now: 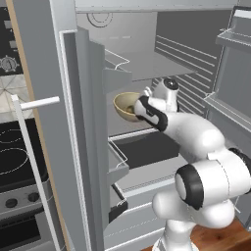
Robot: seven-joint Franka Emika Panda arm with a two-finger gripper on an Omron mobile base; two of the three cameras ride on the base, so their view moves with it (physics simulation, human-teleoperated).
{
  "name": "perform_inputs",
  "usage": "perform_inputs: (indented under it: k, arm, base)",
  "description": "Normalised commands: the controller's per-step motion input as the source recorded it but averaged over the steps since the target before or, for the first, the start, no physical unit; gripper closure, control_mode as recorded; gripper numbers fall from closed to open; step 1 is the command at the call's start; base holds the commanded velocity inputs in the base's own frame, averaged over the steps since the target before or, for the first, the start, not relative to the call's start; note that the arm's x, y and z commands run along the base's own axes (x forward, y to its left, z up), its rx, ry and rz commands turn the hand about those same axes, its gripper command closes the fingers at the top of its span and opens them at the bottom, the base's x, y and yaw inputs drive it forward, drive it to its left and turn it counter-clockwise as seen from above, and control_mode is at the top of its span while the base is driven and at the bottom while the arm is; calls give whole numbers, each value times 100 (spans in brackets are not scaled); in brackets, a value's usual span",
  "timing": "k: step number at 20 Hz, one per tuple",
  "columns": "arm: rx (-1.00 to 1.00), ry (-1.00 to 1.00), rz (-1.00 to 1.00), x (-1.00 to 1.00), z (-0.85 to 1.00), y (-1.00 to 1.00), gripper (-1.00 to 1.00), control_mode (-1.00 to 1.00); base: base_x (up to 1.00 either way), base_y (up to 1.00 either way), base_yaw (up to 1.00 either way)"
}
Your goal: Move the glass cup from next to the sink to the open cabinet. Then, move the bowl with the squash to the fridge to clear the area for faucet cleaning.
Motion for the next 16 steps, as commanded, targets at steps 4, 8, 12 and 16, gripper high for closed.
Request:
perform_inputs:
  k: [4, 8, 12, 16]
  arm:
    - [-1, 10, 0, 26, -29, 0, 100, -100]
    - [0, 5, 0, 18, -9, 1, -100, -100]
    - [0, 0, 0, 0, 0, 0, -100, -100]
    - [0, -1, 0, -58, 4, -2, -100, -100]
  base:
    - [0, 0, 0]
    - [0, 0, 0]
    - [0, 0, 0]
    - [0, 0, 0]
